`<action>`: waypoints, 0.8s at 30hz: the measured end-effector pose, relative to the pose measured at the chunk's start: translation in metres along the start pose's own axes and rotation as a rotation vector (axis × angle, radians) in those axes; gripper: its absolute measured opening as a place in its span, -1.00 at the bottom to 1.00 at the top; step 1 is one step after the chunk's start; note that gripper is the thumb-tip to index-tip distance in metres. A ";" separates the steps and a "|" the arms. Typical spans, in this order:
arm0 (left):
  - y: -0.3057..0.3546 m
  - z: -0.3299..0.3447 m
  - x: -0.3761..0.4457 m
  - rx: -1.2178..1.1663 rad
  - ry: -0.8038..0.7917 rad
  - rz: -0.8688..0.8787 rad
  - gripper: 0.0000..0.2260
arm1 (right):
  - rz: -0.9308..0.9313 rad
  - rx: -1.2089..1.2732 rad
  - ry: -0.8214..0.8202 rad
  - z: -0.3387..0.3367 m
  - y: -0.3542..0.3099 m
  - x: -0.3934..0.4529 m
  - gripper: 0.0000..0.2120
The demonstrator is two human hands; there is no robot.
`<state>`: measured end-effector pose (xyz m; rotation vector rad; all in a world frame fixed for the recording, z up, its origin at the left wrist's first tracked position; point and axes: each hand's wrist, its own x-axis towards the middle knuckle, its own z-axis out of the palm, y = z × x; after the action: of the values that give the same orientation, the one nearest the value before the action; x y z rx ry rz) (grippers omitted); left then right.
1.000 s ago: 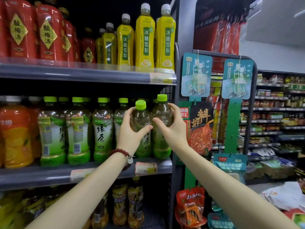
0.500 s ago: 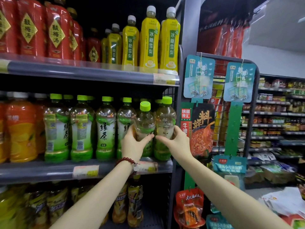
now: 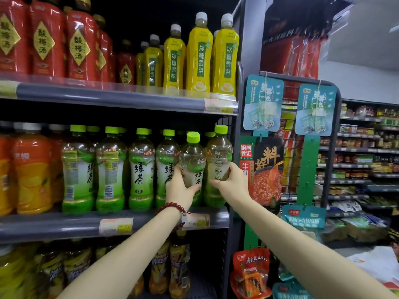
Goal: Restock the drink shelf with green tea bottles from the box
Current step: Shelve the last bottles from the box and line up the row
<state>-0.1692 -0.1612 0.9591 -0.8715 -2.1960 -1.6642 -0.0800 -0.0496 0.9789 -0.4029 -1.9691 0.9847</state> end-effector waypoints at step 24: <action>-0.004 0.010 0.028 0.052 -0.213 -0.202 -0.40 | 0.210 -0.055 -0.083 0.036 0.023 -0.009 -0.57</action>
<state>-0.1921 -0.1444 0.9678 -0.8744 -2.5334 -1.6595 -0.1058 -0.0581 0.9452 -0.6185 -2.0623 1.0957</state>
